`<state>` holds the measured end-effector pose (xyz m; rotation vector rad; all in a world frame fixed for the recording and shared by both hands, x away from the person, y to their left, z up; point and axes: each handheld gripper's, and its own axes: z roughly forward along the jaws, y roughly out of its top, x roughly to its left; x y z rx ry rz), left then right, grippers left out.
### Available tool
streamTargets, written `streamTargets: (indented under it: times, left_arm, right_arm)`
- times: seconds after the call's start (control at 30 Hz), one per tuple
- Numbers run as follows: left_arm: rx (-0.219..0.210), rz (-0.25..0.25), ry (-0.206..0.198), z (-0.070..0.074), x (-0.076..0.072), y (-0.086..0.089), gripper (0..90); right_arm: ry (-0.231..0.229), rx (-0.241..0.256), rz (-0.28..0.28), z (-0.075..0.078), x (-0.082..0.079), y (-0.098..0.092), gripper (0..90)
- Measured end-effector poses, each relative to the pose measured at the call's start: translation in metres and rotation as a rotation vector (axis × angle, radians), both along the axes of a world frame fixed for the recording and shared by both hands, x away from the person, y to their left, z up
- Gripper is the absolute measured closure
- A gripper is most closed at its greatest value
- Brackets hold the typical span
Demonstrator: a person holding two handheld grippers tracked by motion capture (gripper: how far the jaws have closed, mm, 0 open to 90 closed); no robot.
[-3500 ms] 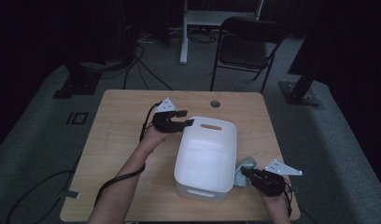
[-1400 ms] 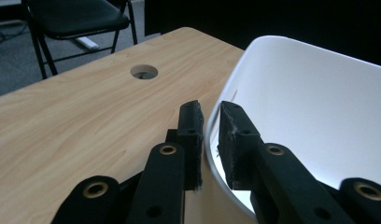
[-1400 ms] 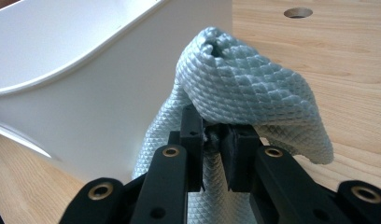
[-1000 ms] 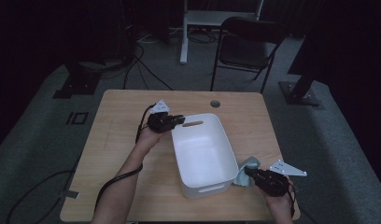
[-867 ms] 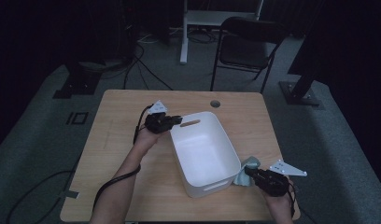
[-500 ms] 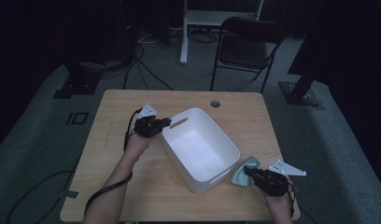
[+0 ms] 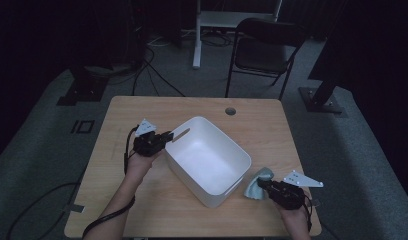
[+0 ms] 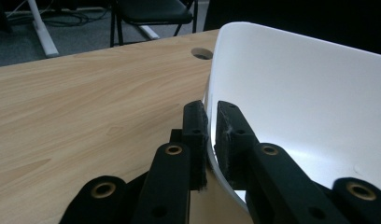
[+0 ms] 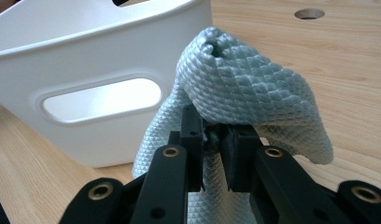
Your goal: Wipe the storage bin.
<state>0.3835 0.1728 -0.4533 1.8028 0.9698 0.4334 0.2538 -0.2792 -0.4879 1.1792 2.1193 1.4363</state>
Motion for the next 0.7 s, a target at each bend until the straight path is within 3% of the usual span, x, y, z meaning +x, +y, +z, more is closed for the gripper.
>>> streamTargets:
  times: [0.07,0.13,0.2,0.33,0.43,0.7]
  left_arm:
    - [0.004,0.001,-0.004,0.0,-0.002,0.0,78.8]
    - [0.028,0.017,-0.002,0.001,-0.004,-0.002,70.1]
    - [0.018,0.016,0.002,0.0,-0.004,-0.001,70.3]
    - [0.022,0.019,-0.009,0.001,-0.004,-0.002,79.6]
    - [-0.003,0.034,-0.005,0.001,-0.001,-0.003,83.8]
    - [-0.015,0.003,-0.004,0.0,0.009,-0.002,85.4]
  right_arm:
    - [0.0,-0.001,0.0,0.0,0.0,0.0,80.1]
    - [0.002,-0.004,0.001,0.0,0.0,0.001,80.1]
    - [0.0,-0.004,0.001,0.0,0.0,0.001,80.1]
    - [-0.006,-0.004,0.002,0.001,-0.001,0.0,80.1]
    - [-0.008,-0.003,0.001,0.002,-0.002,0.0,80.1]
    - [-0.007,0.005,0.009,0.002,-0.002,0.0,80.1]
